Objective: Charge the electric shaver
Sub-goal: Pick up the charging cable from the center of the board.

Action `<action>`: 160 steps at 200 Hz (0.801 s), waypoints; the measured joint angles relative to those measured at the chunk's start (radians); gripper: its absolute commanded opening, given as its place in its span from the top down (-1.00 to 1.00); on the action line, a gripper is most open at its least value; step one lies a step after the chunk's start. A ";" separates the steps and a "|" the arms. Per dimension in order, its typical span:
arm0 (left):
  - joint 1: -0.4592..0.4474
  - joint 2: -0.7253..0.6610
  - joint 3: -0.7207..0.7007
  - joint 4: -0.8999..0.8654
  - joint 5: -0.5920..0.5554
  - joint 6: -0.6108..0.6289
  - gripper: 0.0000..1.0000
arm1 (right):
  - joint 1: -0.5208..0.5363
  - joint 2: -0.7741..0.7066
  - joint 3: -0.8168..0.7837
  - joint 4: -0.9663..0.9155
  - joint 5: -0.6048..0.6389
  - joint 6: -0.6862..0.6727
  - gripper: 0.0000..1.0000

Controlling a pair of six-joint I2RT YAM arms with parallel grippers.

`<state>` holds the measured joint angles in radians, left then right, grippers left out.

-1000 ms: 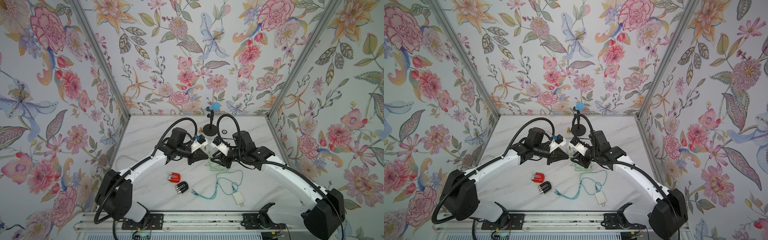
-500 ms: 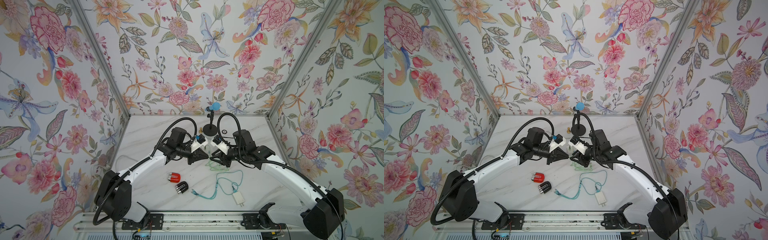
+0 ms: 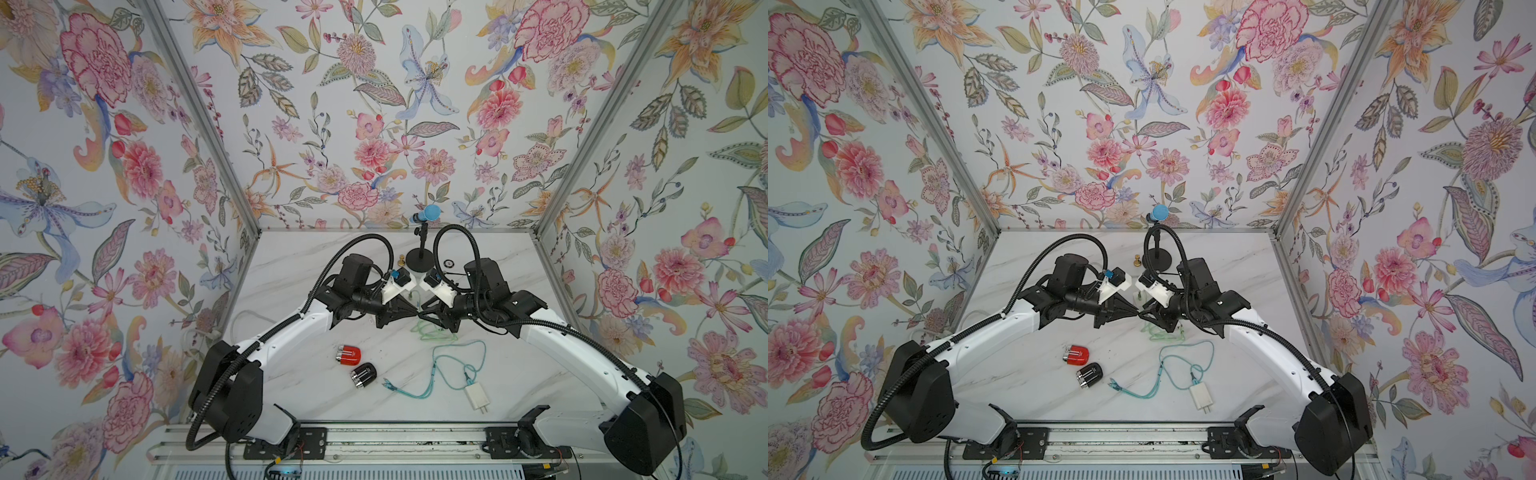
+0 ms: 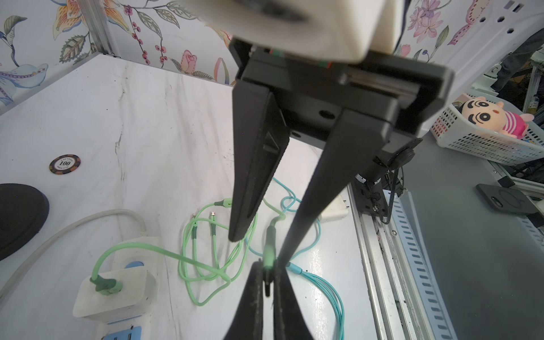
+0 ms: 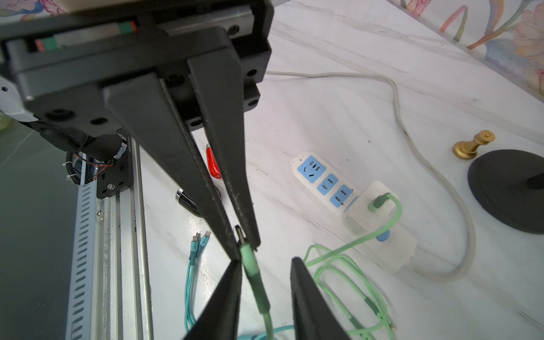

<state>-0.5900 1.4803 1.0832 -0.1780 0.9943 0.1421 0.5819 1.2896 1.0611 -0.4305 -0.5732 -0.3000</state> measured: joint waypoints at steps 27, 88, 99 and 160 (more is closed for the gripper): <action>0.000 0.000 -0.001 0.007 0.000 -0.016 1.00 | 0.000 0.004 0.000 0.001 -0.006 0.000 0.41; 0.000 0.000 -0.001 0.026 0.000 -0.027 1.00 | 0.003 0.018 0.000 0.006 -0.018 0.001 0.62; 0.000 0.000 -0.001 0.026 -0.001 -0.027 1.00 | 0.004 0.018 0.000 0.006 -0.018 0.001 0.62; 0.000 0.000 -0.005 0.043 -0.007 -0.027 0.46 | 0.006 0.008 -0.001 0.004 -0.013 0.002 0.83</action>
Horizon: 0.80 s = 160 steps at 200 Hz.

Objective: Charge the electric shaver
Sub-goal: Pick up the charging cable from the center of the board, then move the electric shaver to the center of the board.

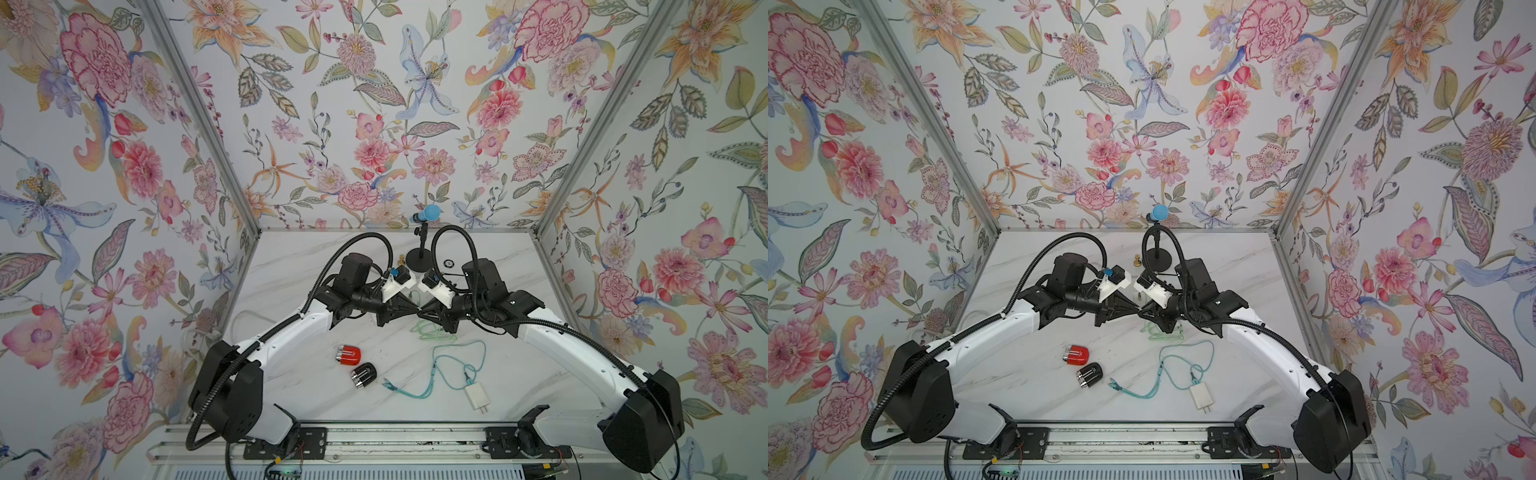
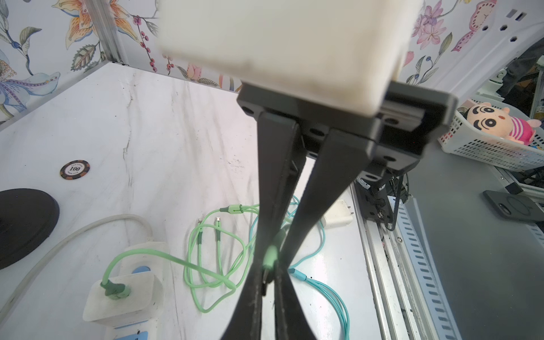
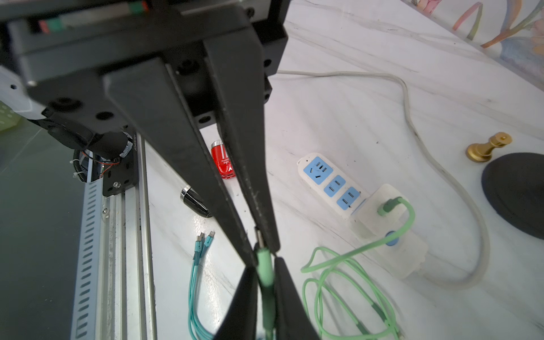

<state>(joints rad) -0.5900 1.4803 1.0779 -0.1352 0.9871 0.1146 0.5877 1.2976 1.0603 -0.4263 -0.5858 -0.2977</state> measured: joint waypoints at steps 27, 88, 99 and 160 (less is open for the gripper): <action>0.001 0.000 -0.010 -0.008 -0.007 0.002 0.30 | -0.008 -0.013 0.000 0.010 0.010 0.004 0.91; 0.043 -0.055 -0.008 -0.083 -0.155 0.039 0.22 | -0.023 -0.042 -0.037 0.025 0.021 0.010 0.93; 0.049 -0.089 -0.003 -0.135 -0.243 0.080 0.18 | -0.026 -0.048 -0.057 0.034 0.027 0.019 0.94; 0.031 -0.222 -0.092 -0.284 -0.840 0.224 0.03 | -0.034 -0.048 -0.219 0.224 0.087 0.132 0.95</action>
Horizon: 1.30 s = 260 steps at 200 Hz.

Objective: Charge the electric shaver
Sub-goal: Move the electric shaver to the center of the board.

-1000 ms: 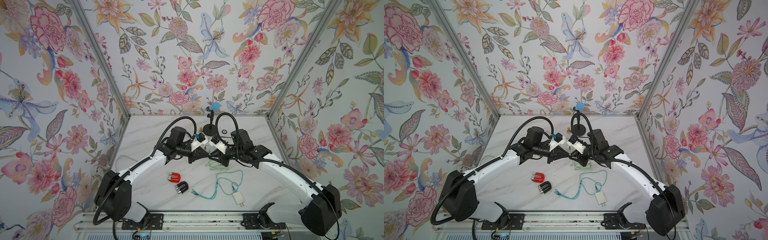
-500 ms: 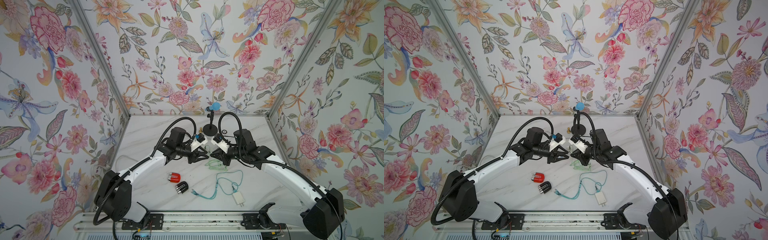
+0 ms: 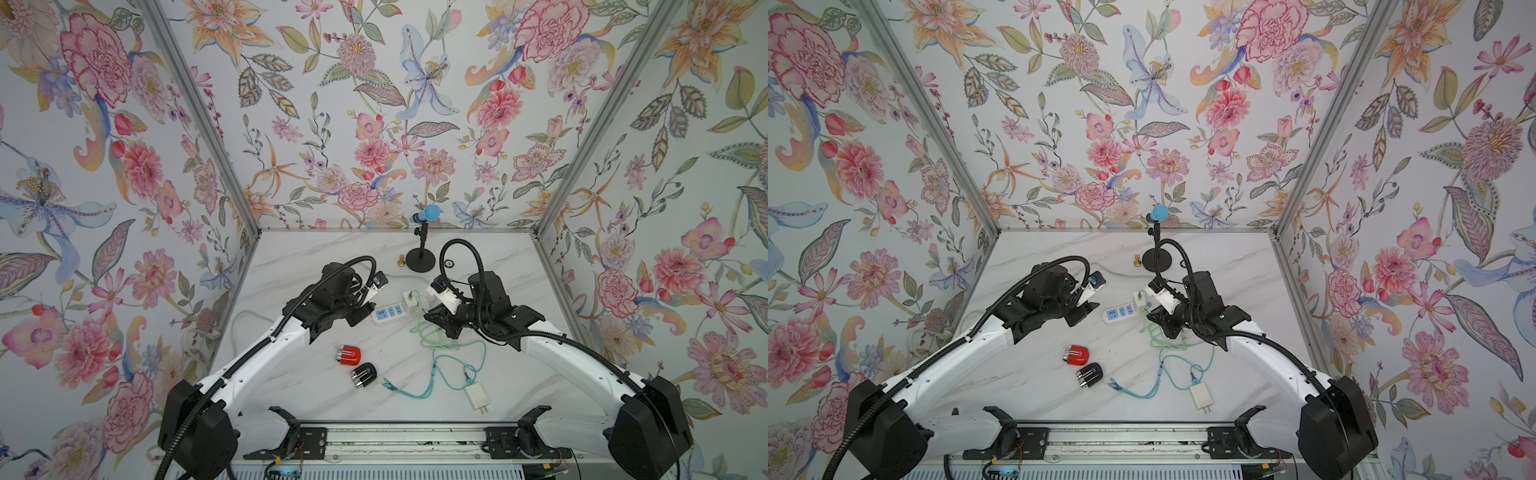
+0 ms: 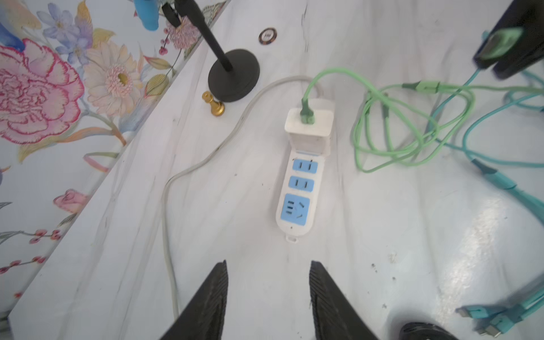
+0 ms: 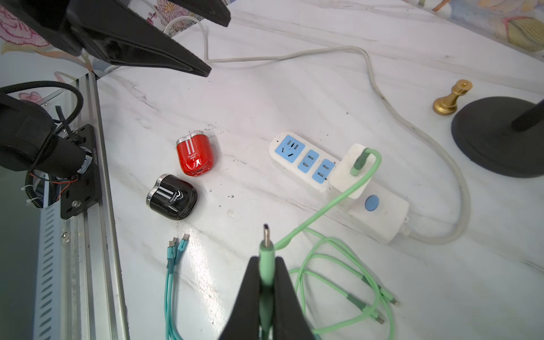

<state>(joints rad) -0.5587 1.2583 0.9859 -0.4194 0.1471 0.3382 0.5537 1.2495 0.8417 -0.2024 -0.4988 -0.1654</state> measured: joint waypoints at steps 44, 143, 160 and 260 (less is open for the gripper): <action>-0.054 -0.003 -0.068 -0.193 -0.111 0.116 -0.91 | -0.002 0.066 -0.050 0.166 0.005 0.074 0.94; -0.135 0.088 -0.113 -0.343 -0.250 0.261 -0.88 | 0.002 0.119 -0.137 0.343 -0.052 0.156 0.94; -0.135 0.108 -0.132 -0.325 -0.264 0.269 -0.88 | 0.001 0.143 -0.137 0.358 -0.061 0.159 0.94; -0.137 0.258 -0.153 -0.235 -0.285 0.275 -0.86 | -0.018 0.203 -0.145 0.435 -0.097 0.193 0.94</action>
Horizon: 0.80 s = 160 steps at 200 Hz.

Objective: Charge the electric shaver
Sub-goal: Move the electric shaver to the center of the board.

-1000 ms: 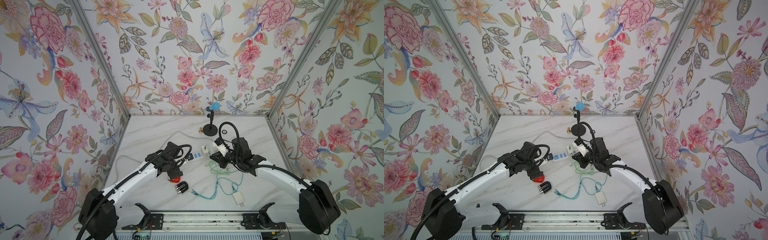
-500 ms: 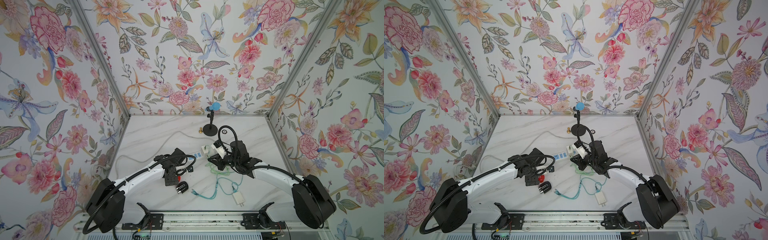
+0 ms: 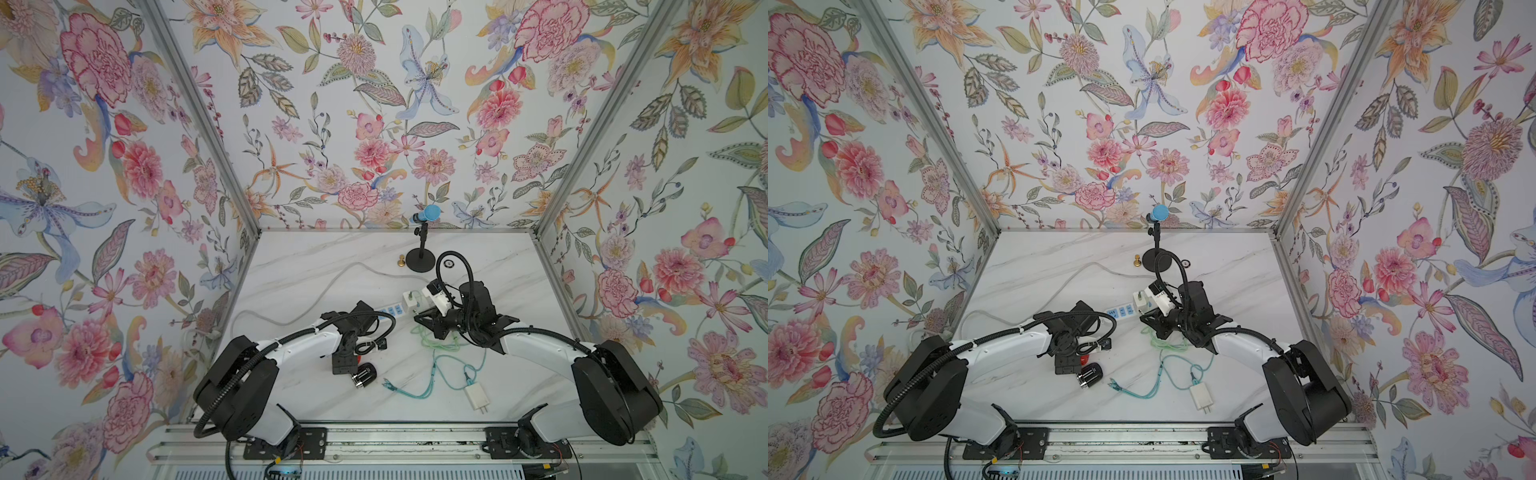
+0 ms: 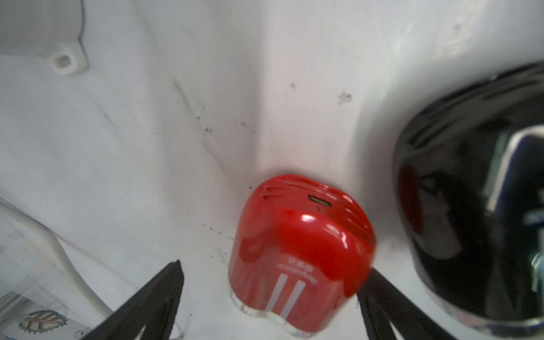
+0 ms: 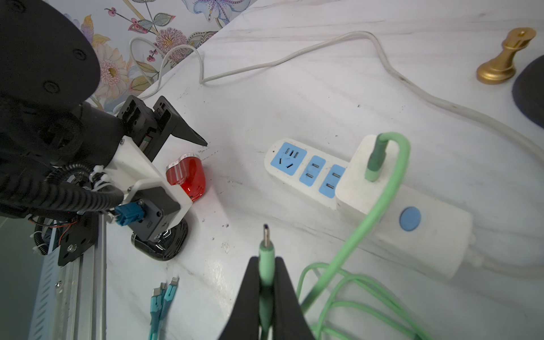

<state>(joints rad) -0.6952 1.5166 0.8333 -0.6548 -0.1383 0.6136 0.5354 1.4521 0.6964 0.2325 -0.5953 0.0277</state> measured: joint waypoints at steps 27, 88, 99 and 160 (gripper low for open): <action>0.000 0.060 0.038 0.006 0.008 0.000 -0.84 | -0.008 0.012 0.000 0.002 -0.011 0.004 0.95; 0.008 0.129 0.109 -0.007 0.090 -0.027 -0.54 | -0.032 0.017 0.000 0.012 -0.009 0.023 0.95; 0.009 0.133 0.112 -0.010 0.108 -0.029 -0.48 | -0.034 0.017 0.000 0.016 -0.006 0.026 0.95; 0.051 0.139 0.178 -0.013 0.226 -0.076 -0.41 | -0.040 0.017 0.000 0.018 0.016 0.041 0.95</action>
<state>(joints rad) -0.6441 1.6558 1.0111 -0.6674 0.0879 0.5373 0.4957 1.4693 0.6964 0.2504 -0.5789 0.0685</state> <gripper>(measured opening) 0.699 0.093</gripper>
